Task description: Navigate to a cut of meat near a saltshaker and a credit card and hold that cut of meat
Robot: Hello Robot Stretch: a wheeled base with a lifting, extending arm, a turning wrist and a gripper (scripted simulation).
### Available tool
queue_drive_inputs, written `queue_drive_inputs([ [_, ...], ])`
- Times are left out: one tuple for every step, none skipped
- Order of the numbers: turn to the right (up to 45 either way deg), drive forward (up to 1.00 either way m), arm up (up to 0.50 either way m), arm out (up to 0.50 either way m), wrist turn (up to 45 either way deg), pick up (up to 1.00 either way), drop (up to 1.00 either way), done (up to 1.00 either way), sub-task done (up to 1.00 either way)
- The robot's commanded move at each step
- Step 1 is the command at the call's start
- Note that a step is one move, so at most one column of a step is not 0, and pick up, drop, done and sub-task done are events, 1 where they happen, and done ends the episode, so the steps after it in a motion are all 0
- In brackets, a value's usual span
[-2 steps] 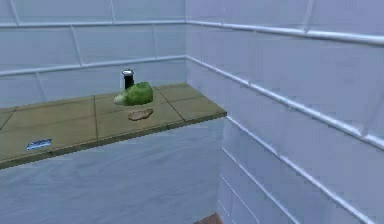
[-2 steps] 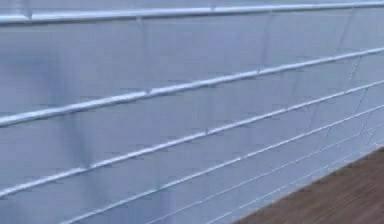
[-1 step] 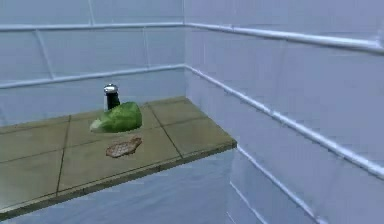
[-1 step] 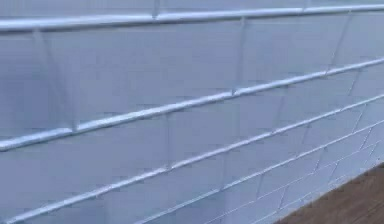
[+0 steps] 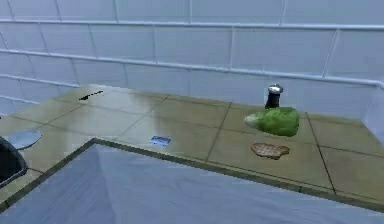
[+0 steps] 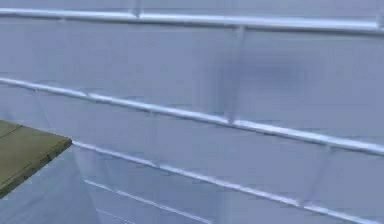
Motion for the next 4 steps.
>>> queue_drive_inputs([
  [-45.0, 0.0, 0.0, 0.0, 0.0, 0.0, 0.0, 0.0, 0.0],
  [-18.0, 0.0, 0.0, 0.0, 0.0, 0.0, 0.0, 0.0, 0.0],
  [0.0, 0.0, 0.5, 0.0, 0.0, 0.0, 0.0, 0.0, 0.0],
  [0.0, 0.0, 0.38, 0.0, 0.0, 0.0, 0.0, 0.0, 0.0],
])
